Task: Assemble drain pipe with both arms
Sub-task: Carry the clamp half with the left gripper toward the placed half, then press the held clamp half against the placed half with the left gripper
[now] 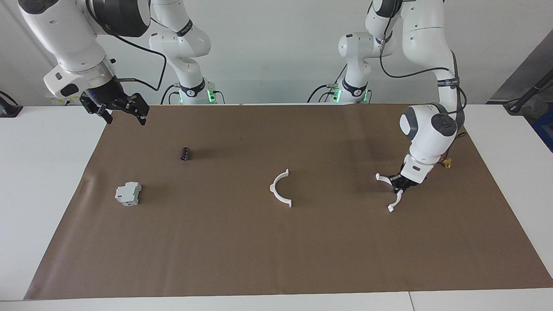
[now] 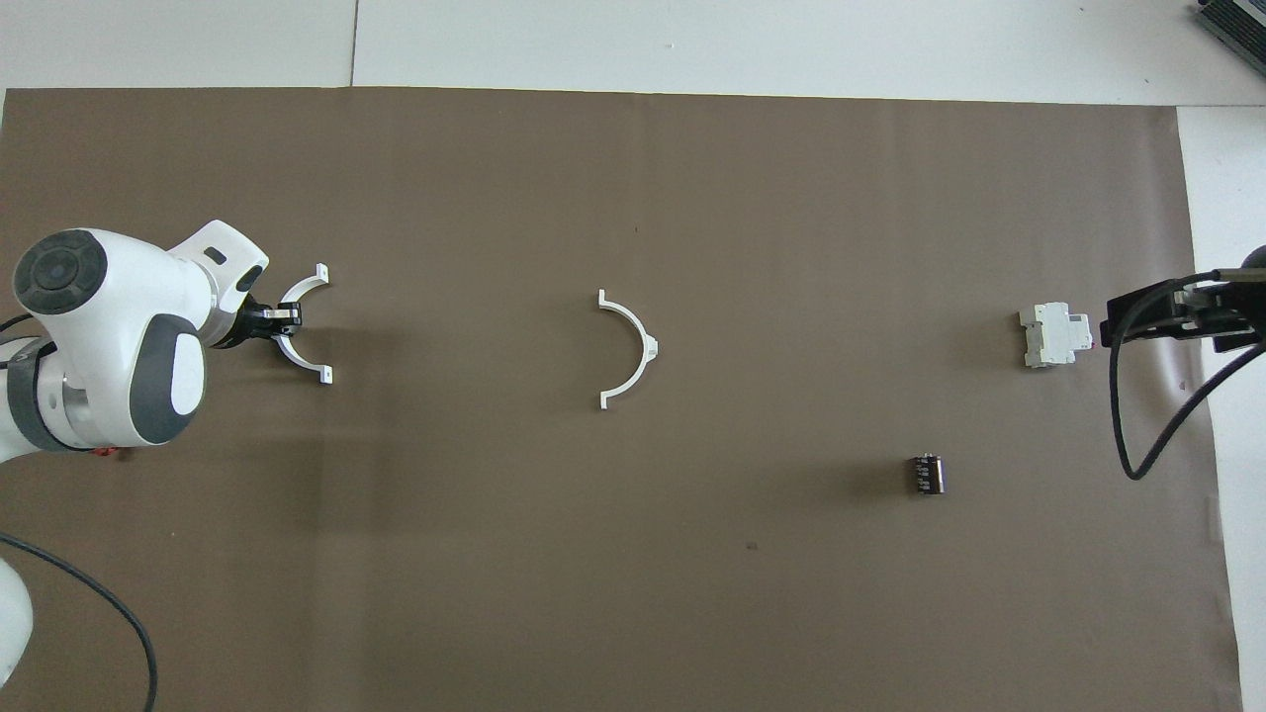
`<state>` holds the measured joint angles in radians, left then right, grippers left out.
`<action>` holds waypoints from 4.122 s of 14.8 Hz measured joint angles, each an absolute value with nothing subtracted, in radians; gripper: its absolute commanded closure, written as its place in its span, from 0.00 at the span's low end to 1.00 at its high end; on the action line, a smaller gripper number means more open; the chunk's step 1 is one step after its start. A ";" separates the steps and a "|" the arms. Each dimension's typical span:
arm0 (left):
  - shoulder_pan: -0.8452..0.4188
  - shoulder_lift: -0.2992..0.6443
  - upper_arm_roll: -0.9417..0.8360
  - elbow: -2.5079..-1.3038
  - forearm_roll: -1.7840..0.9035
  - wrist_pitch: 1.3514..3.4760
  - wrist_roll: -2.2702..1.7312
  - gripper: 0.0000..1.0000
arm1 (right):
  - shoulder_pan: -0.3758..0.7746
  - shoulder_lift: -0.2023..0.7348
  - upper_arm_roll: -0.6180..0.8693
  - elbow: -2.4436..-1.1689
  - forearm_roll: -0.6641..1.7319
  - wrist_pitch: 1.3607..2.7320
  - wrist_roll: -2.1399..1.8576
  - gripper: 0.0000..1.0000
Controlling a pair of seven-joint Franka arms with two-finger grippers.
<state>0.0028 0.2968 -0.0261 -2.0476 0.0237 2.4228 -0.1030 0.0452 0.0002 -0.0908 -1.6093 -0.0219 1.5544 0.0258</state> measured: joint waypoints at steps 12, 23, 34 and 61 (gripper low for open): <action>-0.118 0.297 -0.133 -2.027 0.024 2.421 -0.490 1.00 | 0.045 0.000 -0.091 -1.609 -0.022 1.554 0.026 0.00; -0.253 0.371 -0.191 -1.935 0.076 2.387 -0.513 1.00 | 0.045 0.000 -0.091 -1.610 -0.022 1.554 0.026 0.00; -0.300 0.398 -0.206 -1.901 0.085 2.338 -0.485 1.00 | 0.045 0.000 -0.091 -1.610 -0.022 1.554 0.026 0.00; -0.360 0.463 -0.206 -1.812 0.085 2.323 -0.571 0.57 | 0.045 0.000 -0.091 -1.610 -0.022 1.554 0.026 0.00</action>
